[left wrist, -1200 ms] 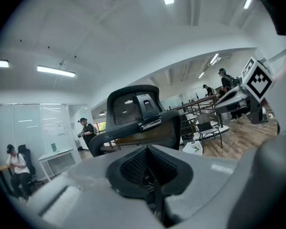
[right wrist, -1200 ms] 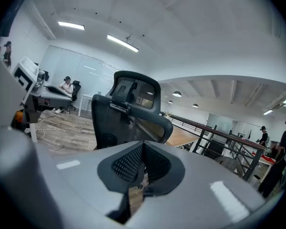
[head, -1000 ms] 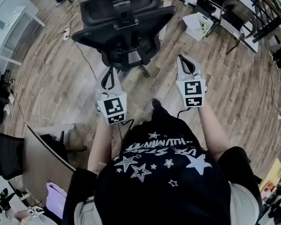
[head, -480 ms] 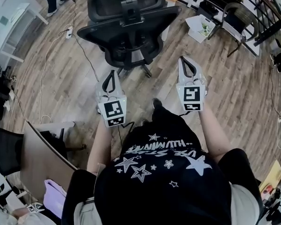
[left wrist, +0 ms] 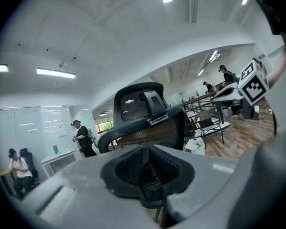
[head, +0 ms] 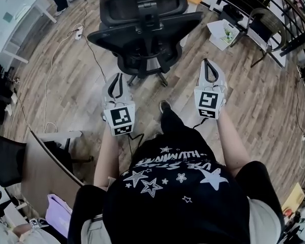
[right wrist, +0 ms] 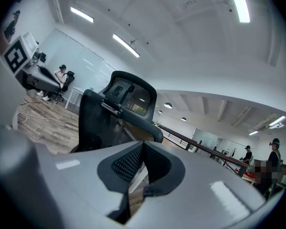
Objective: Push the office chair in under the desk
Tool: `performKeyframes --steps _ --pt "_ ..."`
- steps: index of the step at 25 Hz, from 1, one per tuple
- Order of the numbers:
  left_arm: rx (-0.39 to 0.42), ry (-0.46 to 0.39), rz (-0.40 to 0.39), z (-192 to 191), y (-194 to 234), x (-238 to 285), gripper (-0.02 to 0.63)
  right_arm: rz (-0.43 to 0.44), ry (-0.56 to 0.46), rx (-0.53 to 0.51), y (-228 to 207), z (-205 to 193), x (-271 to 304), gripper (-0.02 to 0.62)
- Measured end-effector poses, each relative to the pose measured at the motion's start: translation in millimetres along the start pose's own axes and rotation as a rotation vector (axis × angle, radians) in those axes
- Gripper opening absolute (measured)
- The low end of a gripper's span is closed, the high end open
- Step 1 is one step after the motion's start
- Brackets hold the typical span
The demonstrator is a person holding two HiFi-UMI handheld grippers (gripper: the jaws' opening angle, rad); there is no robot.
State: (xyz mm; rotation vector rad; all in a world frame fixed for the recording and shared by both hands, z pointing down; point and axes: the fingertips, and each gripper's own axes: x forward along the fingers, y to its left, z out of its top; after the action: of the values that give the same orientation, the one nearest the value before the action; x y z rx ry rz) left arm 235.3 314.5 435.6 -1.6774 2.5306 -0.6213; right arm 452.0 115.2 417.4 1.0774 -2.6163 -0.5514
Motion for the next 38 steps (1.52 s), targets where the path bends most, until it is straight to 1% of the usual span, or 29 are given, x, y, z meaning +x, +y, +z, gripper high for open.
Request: performKeyframes --steps 1,2,4,5,8,9,10,11,15,18,20,21,24,27,29,32,35,37,38 --pt "0.009 -0.006 -0.013 1.8 -0.5 4.3 0.059 0.003 0.006 -0.011 0.2 -1.6 8.2 0.008" --pt "0.023 -0.011 -0.019 3.5 0.3 9.0 0.092 0.014 0.016 -0.019 1.5 -2.9 17.1 0.046" --pt "0.063 -0.014 -0.002 4.0 5.2 20.9 0.142 0.062 0.040 -0.039 7.0 -4.3 36.0 0.124" --pt "0.090 -0.010 0.012 2.3 7.7 28.0 0.168 0.089 0.050 -0.058 10.3 -4.6 45.0 0.163" --pt "0.212 -0.003 0.036 3.6 12.3 51.6 0.299 0.130 0.056 -0.147 15.0 -3.6 70.6 0.287" --pt "0.250 -0.004 0.042 5.9 14.4 59.5 0.318 0.134 0.060 -0.173 14.9 -3.6 79.3 0.311" --pt "0.280 -0.003 0.048 7.5 17.5 67.2 0.334 0.136 0.067 -0.190 14.2 -3.9 87.9 0.321" --pt "0.299 0.000 0.054 8.3 21.7 74.6 0.337 0.136 0.075 -0.199 12.8 -4.1 96.4 0.333" --pt "0.344 0.025 0.111 8.7 47.9 100.7 0.339 0.114 0.095 -0.241 2.1 -2.3 128.5 0.380" --pt "0.434 0.061 0.166 7.8 66.3 114.7 0.340 0.103 0.114 -0.278 -7.2 -3.5 149.2 0.396" --pt "0.489 0.091 0.183 5.7 75.5 123.1 0.347 0.100 0.125 -0.296 -11.7 -3.7 161.4 0.396" --pt "0.505 0.105 0.187 4.8 80.2 127.3 0.347 0.099 0.127 -0.307 -13.3 -3.1 167.4 0.397" --pt "0.516 0.136 0.209 4.9 94.4 138.2 0.347 0.103 0.137 -0.343 -15.8 -1.5 184.2 0.396" --pt "0.574 0.169 0.243 5.9 103.8 143.9 0.347 0.115 0.143 -0.373 -16.0 0.1 195.6 0.374" --pt "0.607 0.188 0.248 5.0 106.7 149.2 0.347 0.113 0.137 -0.403 -17.3 1.4 201.6 0.367" --pt "0.624 0.215 0.259 4.1 112.7 158.2 0.347 0.117 0.131 -0.444 -18.1 2.9 210.5 0.367" --pt "0.651 0.250 0.274 2.1 119.6 167.3 0.347 0.118 0.103 -0.472 -16.9 7.1 219.7 0.364" --pt "0.657 0.279 0.279 -3.2 123.6 173.0 0.342 0.115 0.077 -0.471 -14.5 7.1 224.9 0.328" --pt "0.660 0.292 0.281 -6.3 124.7 175.2 0.321 0.111 0.062 -0.471 -13.6 6.6 226.1 0.322"
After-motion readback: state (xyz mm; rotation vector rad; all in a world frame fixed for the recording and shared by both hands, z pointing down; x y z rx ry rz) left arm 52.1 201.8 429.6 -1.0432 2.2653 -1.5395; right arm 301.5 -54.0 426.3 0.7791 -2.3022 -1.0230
